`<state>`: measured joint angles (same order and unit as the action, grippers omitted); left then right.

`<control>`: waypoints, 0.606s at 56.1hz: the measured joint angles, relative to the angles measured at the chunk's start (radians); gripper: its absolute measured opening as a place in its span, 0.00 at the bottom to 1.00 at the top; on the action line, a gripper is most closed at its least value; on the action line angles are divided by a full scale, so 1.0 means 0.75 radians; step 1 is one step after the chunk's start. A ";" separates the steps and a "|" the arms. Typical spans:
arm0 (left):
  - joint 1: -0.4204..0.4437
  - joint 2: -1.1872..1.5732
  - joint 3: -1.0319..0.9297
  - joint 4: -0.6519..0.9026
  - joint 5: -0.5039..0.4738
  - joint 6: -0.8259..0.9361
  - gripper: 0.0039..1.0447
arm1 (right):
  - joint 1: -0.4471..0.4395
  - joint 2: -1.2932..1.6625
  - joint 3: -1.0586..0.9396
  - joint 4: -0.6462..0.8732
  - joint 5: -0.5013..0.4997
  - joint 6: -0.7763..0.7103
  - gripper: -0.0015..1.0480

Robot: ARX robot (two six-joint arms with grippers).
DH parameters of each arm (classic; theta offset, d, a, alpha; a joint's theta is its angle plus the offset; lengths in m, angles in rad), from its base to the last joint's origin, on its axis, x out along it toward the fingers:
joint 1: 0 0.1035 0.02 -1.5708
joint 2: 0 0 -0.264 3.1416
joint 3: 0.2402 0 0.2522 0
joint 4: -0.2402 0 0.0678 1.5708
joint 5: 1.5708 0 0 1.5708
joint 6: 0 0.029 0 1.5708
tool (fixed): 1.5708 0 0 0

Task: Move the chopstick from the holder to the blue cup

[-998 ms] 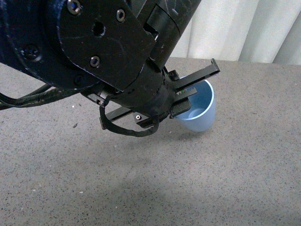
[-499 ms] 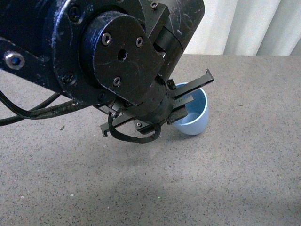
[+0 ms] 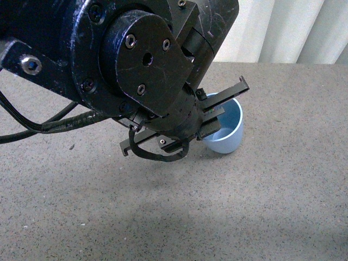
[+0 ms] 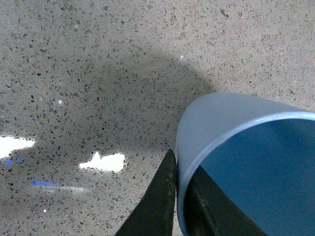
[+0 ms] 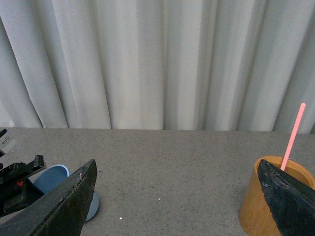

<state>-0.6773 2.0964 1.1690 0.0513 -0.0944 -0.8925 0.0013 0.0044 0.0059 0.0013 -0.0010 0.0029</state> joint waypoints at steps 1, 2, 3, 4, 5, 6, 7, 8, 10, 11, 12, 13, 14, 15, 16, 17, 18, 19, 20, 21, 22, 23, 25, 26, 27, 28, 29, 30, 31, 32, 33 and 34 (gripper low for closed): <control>0.000 0.000 0.001 0.000 -0.001 0.000 0.20 | 0.000 0.000 0.000 0.000 0.000 0.000 0.91; 0.000 0.000 0.001 0.000 -0.001 0.000 0.21 | 0.000 0.000 0.000 0.000 0.000 -0.001 0.91; 0.000 0.000 0.002 -0.001 -0.001 0.000 0.25 | 0.000 0.000 0.000 0.000 0.000 0.000 0.91; 0.000 0.000 0.003 -0.001 -0.001 0.000 0.27 | 0.000 0.000 0.000 0.000 0.000 -0.001 0.91; 0.000 0.000 0.004 -0.002 -0.001 0.000 0.29 | 0.000 0.000 0.000 0.000 0.000 0.000 0.91; 0.000 0.000 0.006 -0.003 -0.001 0.000 0.32 | 0.000 0.000 0.000 0.000 -0.001 0.000 0.91; 0.000 0.000 0.008 -0.003 -0.001 0.000 0.34 | 0.000 0.000 0.000 0.000 0.000 -0.001 0.91; 0.000 0.000 0.011 -0.004 -0.001 0.000 0.37 | 0.000 0.000 0.000 0.000 0.000 0.000 0.91; 0.000 0.000 0.016 -0.006 -0.001 0.000 0.42 | 0.000 0.000 0.000 0.000 0.000 -0.001 0.91; 0.000 0.000 0.017 -0.007 -0.001 0.001 0.44 | 0.000 0.000 0.000 0.000 -0.001 -0.001 0.91; 0.000 0.000 0.020 -0.008 -0.001 0.001 0.47 | 0.000 0.000 0.000 0.000 0.000 -0.001 0.91; -0.001 0.000 0.022 -0.008 -0.001 0.001 0.49 | 0.000 0.000 0.000 0.000 -0.001 0.000 0.91; -0.001 -0.001 0.024 -0.008 -0.001 0.001 0.53 | 0.000 0.000 0.000 0.000 -0.001 -0.001 0.91; -0.001 -0.001 0.025 -0.008 -0.001 0.001 0.55 | 0.000 0.000 0.000 0.000 -0.001 -0.001 0.91; -0.002 -0.001 0.027 -0.009 -0.001 0.001 0.58 | 0.000 0.000 0.000 0.000 0.000 0.000 0.91; -0.004 -0.001 0.028 -0.009 -0.003 0.000 0.59 | 0.000 0.000 0.000 0.000 0.000 0.000 0.91; -0.008 -0.001 0.030 -0.010 -0.006 0.001 0.63 | 0.000 0.000 0.000 0.000 0.000 -0.001 0.91; -0.010 -0.001 0.031 -0.011 -0.009 0.001 0.65 | 0.000 0.000 0.000 0.000 0.000 0.000 0.91; -0.015 -0.001 0.033 -0.013 -0.009 0.001 0.68 | 0.000 0.000 0.000 0.000 0.000 0.000 0.91; -0.018 -0.001 0.035 -0.014 -0.009 0.001 0.70 | 0.000 0.000 0.000 0.000 0.000 0.000 0.91; -0.023 -0.001 0.037 -0.016 -0.008 0.001 0.73 | 0.000 0.000 0.000 0.000 0.000 0.000 0.91; -0.027 -0.001 0.039 -0.017 -0.007 0.002 0.77 | 0.000 0.000 0.000 0.000 0.000 0.000 0.91; -0.032 -0.001 0.042 -0.017 -0.007 0.002 0.80 | 0.000 0.000 0.000 0.000 -0.001 0.000 0.91; -0.035 -0.001 0.044 -0.018 -0.007 0.002 0.84 | 0.000 0.000 0.000 0.000 -0.001 0.000 0.91; -0.036 -0.001 0.048 -0.020 -0.007 0.002 0.87 | 0.000 0.000 0.000 0.000 -0.001 0.000 0.91; -0.037 -0.001 0.049 -0.021 -0.007 0.002 0.89 | 0.000 0.000 0.000 0.000 -0.001 -0.001 0.91; -0.039 -0.001 0.052 -0.022 -0.007 0.002 0.90 | 0.000 0.000 0.000 0.000 0.000 0.000 0.91; -0.040 -0.001 0.056 -0.023 -0.009 0.002 0.94 | 0.000 0.000 0.000 0.000 -0.001 0.000 0.91; -0.041 -0.001 0.058 -0.024 -0.010 0.003 0.95 | 0.000 0.000 0.000 0.000 -0.001 0.000 0.91; -0.042 -0.001 0.062 -0.024 -0.011 0.005 0.96 | 0.000 0.000 0.000 0.000 0.000 0.000 0.91; -0.043 -0.001 0.065 -0.025 -0.011 0.006 0.95 | 0.000 0.000 0.000 0.000 0.000 -0.001 0.91; -0.043 -0.001 0.067 -0.025 -0.011 0.006 0.95 | 0.000 0.000 0.000 0.000 0.000 0.000 0.91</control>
<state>-0.7094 2.0960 1.2190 0.0322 -0.1024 -0.8883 0.0013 0.0044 0.0059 0.0013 -0.0010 0.0029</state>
